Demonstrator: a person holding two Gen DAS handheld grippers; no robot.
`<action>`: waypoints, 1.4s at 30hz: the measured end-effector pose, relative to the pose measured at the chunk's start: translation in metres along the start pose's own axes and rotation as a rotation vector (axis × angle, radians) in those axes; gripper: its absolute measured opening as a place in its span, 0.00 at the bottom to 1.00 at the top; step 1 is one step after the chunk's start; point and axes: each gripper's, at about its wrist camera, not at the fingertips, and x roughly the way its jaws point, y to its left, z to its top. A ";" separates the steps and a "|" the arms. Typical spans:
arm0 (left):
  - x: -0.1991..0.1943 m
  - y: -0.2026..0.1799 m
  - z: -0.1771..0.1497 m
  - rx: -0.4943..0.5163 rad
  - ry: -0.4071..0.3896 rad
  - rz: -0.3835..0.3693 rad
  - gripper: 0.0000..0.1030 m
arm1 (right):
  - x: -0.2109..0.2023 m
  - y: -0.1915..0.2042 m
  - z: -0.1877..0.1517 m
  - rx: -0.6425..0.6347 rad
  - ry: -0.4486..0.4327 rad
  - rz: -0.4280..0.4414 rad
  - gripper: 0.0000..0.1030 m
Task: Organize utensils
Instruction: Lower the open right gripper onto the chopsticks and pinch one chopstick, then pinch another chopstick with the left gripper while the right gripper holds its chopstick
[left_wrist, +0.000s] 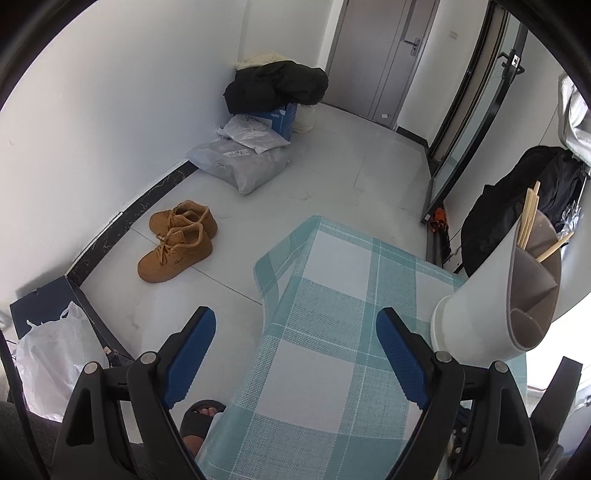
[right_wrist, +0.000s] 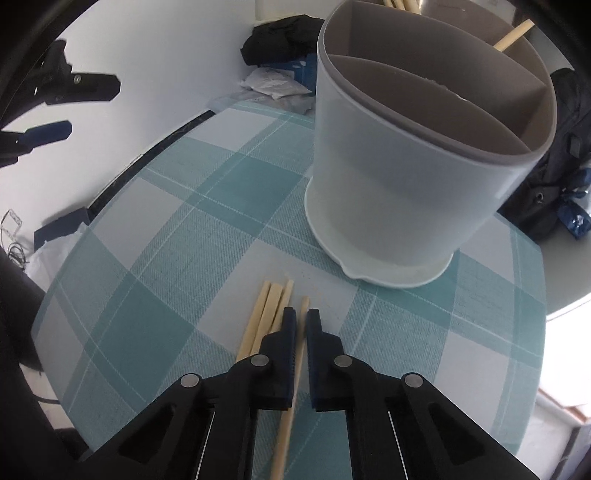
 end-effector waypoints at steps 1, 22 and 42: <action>0.001 -0.001 -0.001 0.007 0.002 0.006 0.83 | 0.000 -0.003 0.000 0.016 -0.004 0.009 0.04; -0.002 -0.070 -0.053 0.258 0.147 -0.105 0.83 | -0.080 -0.115 -0.032 0.565 -0.311 0.216 0.04; 0.021 -0.106 -0.097 0.366 0.333 -0.027 0.83 | -0.094 -0.157 -0.060 0.710 -0.380 0.307 0.04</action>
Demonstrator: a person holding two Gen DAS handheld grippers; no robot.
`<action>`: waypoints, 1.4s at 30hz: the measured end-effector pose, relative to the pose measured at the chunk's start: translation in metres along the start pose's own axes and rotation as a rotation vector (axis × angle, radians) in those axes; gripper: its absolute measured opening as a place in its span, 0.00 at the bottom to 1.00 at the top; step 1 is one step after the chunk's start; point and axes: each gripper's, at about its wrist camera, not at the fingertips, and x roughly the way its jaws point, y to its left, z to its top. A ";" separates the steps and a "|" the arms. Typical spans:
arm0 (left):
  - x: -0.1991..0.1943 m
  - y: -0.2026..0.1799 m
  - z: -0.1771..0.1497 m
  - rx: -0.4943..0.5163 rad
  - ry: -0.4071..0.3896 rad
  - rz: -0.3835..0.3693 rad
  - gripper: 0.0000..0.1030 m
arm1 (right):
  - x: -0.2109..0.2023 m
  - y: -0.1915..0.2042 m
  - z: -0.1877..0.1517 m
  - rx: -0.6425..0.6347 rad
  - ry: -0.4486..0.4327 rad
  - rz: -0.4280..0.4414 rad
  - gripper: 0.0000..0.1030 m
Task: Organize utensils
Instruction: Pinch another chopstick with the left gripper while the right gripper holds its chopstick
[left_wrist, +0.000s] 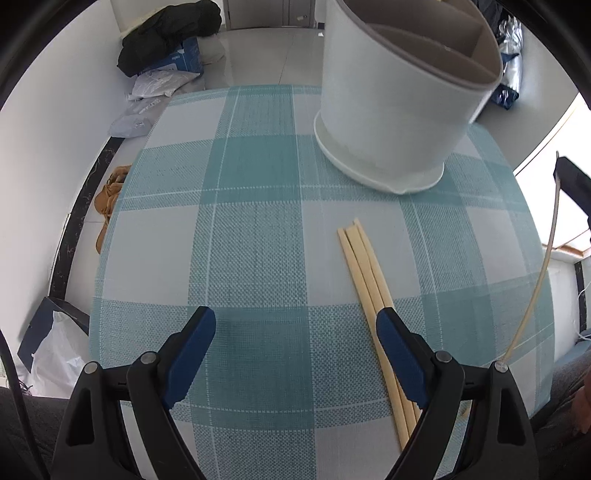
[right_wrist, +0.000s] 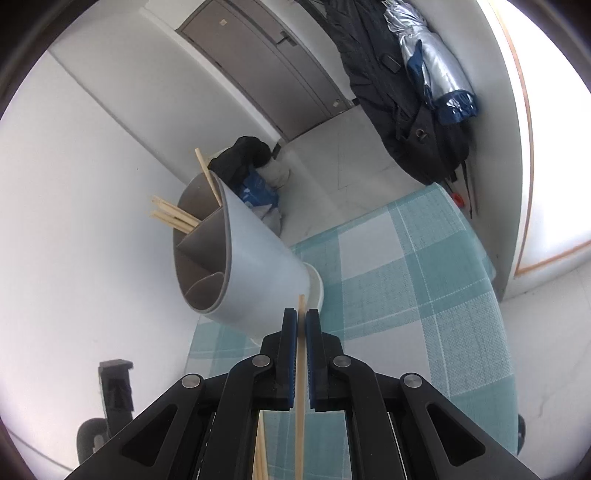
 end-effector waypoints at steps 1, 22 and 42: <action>0.001 -0.001 0.000 0.003 0.005 0.000 0.83 | 0.000 -0.001 0.000 0.000 -0.002 0.000 0.04; 0.008 0.001 0.011 -0.046 0.051 -0.001 0.84 | 0.001 -0.009 0.003 0.030 0.007 0.012 0.04; 0.014 -0.013 0.039 -0.044 0.044 0.043 0.03 | 0.002 -0.005 0.003 0.006 0.008 0.000 0.04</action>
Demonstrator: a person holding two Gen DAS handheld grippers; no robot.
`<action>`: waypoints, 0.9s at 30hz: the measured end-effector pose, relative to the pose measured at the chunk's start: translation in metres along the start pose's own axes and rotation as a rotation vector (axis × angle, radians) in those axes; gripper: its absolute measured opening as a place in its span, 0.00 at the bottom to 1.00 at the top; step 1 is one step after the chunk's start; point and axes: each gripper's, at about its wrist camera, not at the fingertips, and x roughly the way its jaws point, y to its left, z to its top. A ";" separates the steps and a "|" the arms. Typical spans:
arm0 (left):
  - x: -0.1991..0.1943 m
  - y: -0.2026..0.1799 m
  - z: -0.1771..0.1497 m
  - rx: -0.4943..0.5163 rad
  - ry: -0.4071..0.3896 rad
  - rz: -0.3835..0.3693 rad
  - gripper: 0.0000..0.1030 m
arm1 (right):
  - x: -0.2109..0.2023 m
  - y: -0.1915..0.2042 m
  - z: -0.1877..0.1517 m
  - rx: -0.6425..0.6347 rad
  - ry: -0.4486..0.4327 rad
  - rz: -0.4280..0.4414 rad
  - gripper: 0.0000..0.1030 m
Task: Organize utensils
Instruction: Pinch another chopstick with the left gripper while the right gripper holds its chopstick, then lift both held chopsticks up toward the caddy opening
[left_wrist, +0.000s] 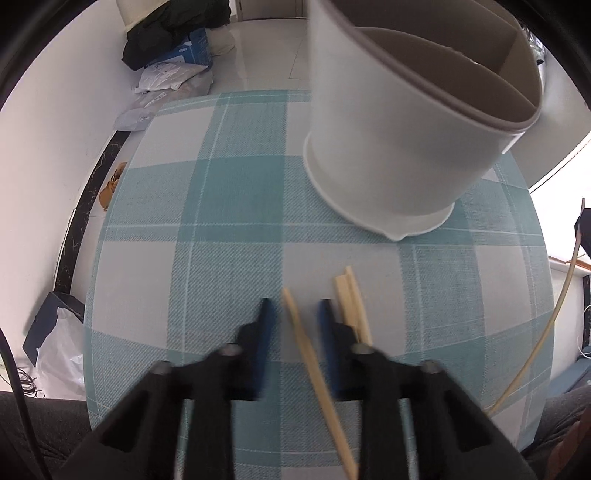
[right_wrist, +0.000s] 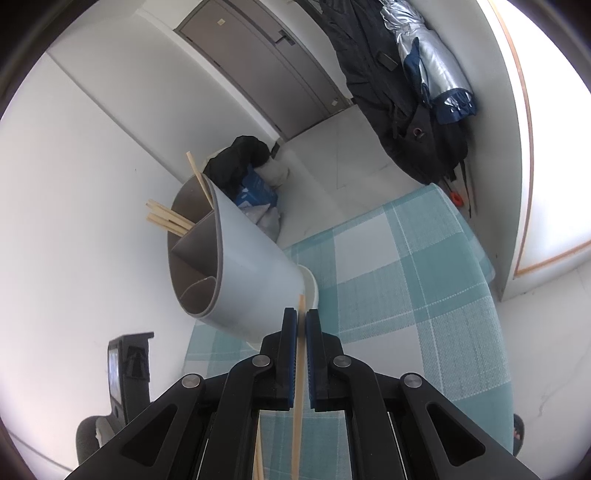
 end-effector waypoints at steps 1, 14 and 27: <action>0.001 -0.001 0.002 -0.007 -0.003 0.002 0.03 | 0.000 0.000 0.000 0.001 0.000 -0.002 0.04; -0.036 0.022 0.006 -0.072 -0.184 -0.127 0.01 | -0.006 0.024 -0.007 -0.094 -0.012 -0.025 0.04; -0.123 0.021 -0.012 0.009 -0.486 -0.282 0.01 | -0.032 0.080 -0.028 -0.323 -0.145 -0.010 0.04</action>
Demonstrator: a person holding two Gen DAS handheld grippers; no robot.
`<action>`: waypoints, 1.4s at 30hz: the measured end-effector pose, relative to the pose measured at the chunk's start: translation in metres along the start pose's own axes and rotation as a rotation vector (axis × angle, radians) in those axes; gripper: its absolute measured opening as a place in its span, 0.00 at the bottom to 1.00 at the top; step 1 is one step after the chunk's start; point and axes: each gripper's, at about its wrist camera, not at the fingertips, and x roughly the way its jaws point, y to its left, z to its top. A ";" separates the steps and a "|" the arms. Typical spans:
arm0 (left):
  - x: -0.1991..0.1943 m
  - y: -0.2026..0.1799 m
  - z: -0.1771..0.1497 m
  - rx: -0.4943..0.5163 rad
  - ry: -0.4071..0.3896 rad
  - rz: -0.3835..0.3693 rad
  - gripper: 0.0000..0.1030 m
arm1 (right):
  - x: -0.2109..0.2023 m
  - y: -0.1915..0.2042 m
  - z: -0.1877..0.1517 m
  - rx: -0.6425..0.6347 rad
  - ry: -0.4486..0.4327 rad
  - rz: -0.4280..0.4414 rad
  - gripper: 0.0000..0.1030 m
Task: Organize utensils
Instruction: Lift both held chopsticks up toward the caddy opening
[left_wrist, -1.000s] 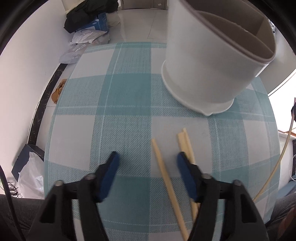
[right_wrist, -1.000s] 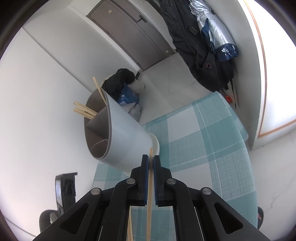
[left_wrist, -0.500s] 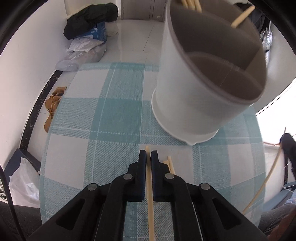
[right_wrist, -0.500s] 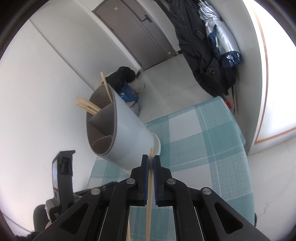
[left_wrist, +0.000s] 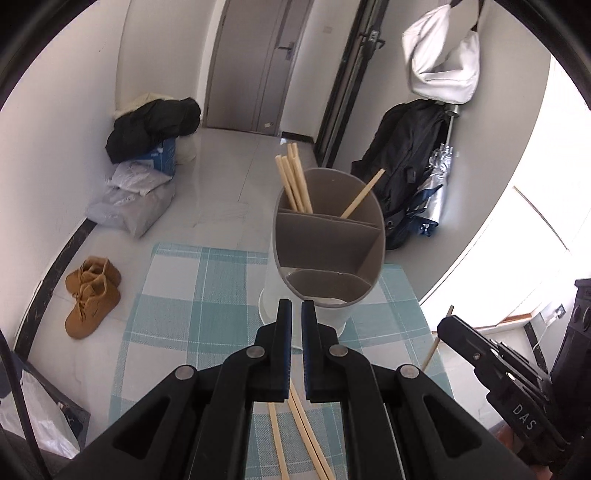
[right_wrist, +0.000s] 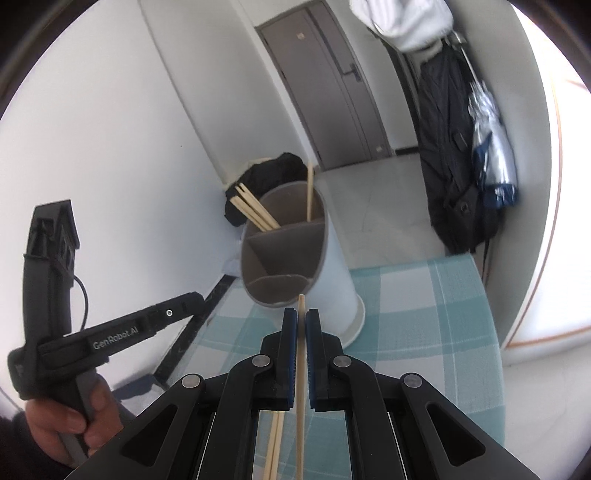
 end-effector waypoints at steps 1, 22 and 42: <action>0.003 0.002 -0.001 -0.001 0.013 0.002 0.01 | -0.001 0.003 0.001 -0.013 -0.010 0.000 0.04; 0.114 0.038 -0.057 0.065 0.449 0.205 0.54 | 0.007 -0.019 -0.001 0.073 0.009 -0.027 0.04; 0.141 0.026 -0.033 0.040 0.453 0.277 0.03 | 0.002 -0.039 0.005 0.155 0.004 -0.024 0.04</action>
